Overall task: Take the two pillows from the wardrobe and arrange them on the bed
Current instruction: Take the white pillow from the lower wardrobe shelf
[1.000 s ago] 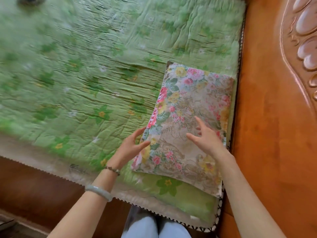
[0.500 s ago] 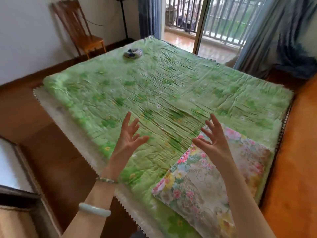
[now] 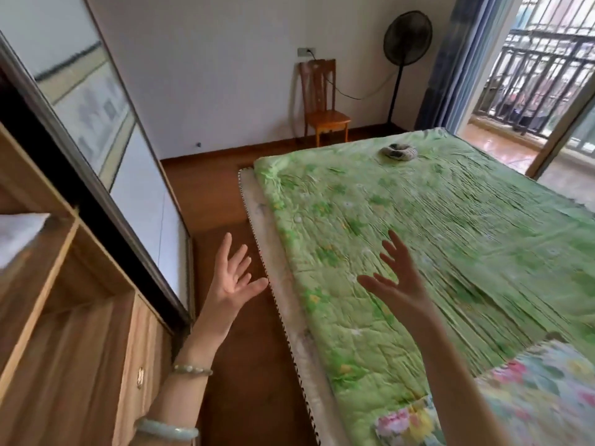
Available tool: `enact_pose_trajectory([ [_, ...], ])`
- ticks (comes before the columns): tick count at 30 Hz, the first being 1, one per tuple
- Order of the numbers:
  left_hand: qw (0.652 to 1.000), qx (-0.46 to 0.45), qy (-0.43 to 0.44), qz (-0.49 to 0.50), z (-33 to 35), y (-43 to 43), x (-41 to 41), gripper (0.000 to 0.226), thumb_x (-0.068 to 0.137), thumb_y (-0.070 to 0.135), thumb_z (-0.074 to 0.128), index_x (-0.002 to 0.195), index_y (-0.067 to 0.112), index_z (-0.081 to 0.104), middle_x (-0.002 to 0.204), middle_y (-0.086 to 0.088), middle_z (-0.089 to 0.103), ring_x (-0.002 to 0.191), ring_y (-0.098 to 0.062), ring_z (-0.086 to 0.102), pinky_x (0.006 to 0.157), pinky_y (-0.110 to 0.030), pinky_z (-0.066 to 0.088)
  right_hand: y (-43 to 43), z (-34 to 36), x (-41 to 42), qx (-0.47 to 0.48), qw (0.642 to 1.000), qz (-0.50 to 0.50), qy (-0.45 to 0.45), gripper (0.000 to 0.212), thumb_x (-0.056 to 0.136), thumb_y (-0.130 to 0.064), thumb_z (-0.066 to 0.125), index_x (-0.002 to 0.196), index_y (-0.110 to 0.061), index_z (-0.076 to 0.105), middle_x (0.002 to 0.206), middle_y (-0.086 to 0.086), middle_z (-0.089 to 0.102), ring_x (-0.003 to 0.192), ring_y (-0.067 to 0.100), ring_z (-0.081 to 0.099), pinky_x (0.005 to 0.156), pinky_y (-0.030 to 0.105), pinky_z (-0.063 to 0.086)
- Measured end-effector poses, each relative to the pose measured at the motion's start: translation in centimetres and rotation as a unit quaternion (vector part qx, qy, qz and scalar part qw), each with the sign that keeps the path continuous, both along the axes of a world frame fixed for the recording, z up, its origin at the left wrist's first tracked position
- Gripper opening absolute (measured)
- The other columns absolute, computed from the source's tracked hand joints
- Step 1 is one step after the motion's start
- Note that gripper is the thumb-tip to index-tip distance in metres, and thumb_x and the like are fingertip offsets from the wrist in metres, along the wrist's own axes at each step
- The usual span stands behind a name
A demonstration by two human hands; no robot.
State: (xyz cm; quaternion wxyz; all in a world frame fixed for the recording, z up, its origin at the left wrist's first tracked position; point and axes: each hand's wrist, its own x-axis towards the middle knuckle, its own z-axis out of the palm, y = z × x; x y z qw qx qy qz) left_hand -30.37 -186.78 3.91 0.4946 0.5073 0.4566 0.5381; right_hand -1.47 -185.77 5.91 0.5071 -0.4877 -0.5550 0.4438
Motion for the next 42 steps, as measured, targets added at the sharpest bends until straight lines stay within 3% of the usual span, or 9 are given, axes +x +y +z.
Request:
enact_pose_trajectory([
  [8,0.995,0.015,0.021,0.094,0.4,0.8,-10.5,0.101,0.062,0.039,0.081,0.142,0.059,0.023,0.143,0.023,0.042,0.133,0.003,0.041,0.115,-0.034,0.028,5.6,0.4,-12.1,0.019,0.996,0.083,-0.001,0.091,0.075,-0.005,0.076,0.142,-0.041,0.026,0.149,-0.004,0.035,0.134,0.017,0.039,0.099,0.037,0.043],
  [17,0.983,0.022,0.036,0.179,-0.3,3.2,-17.9,0.093,0.063,0.036,0.081,0.130,0.071,0.028,0.151,0.015,0.039,0.134,0.005,0.038,0.113,-0.032,0.029,11.4,-0.6,-21.2,0.012,0.988,0.151,-0.016,0.092,0.077,-0.011,0.078,0.146,-0.041,0.025,0.146,-0.009,0.037,0.134,0.011,0.038,0.097,0.031,0.044],
  [23,0.973,0.015,0.042,0.227,-1.7,7.4,-22.1,0.097,0.066,0.018,0.077,0.137,0.059,0.025,0.141,0.024,0.044,0.131,0.005,0.041,0.108,-0.027,0.032,17.1,-0.8,-25.8,0.011,0.982,0.187,-0.021,0.092,0.076,-0.009,0.078,0.141,-0.048,0.027,0.145,-0.010,0.037,0.133,0.010,0.038,0.098,0.030,0.043],
  [29,0.962,0.012,0.040,0.268,-2.8,13.9,-25.4,0.098,0.066,0.019,0.077,0.139,0.058,0.024,0.143,0.023,0.043,0.131,0.007,0.040,0.104,-0.021,0.033,25.4,-0.9,-29.7,0.011,0.975,0.223,-0.021,0.089,0.076,-0.006,0.077,0.139,-0.047,0.028,0.147,-0.005,0.037,0.133,0.014,0.040,0.101,0.035,0.044],
  [33,0.951,0.011,0.041,0.307,-2.5,18.9,-27.6,0.098,0.065,0.021,0.079,0.138,0.060,0.024,0.139,0.029,0.043,0.126,0.015,0.041,0.102,-0.019,0.031,32.2,-0.6,-32.7,0.007,0.963,0.269,-0.028,0.091,0.076,-0.007,0.077,0.144,-0.039,0.027,0.148,-0.001,0.037,0.130,0.015,0.043,0.098,0.031,0.045],
  [36,0.940,0.011,0.045,0.338,-2.0,21.1,-29.5,0.102,0.062,0.026,0.083,0.139,0.061,0.027,0.138,0.030,0.047,0.128,0.011,0.042,0.101,-0.019,0.033,36.2,-0.2,-35.7,0.017,0.951,0.305,-0.034,0.092,0.074,-0.010,0.078,0.145,-0.040,0.027,0.145,-0.005,0.039,0.127,0.008,0.045,0.092,0.023,0.047],
  [42,0.902,-0.001,0.065,0.428,-1.6,21.1,-33.2,0.103,0.062,0.036,0.085,0.144,0.056,0.025,0.144,0.025,0.046,0.133,0.003,0.042,0.108,-0.030,0.031,39.6,0.5,-43.7,0.036,0.912,0.407,-0.042,0.087,0.074,-0.015,0.078,0.140,-0.045,0.029,0.145,-0.007,0.040,0.129,0.011,0.045,0.098,0.030,0.049],
])
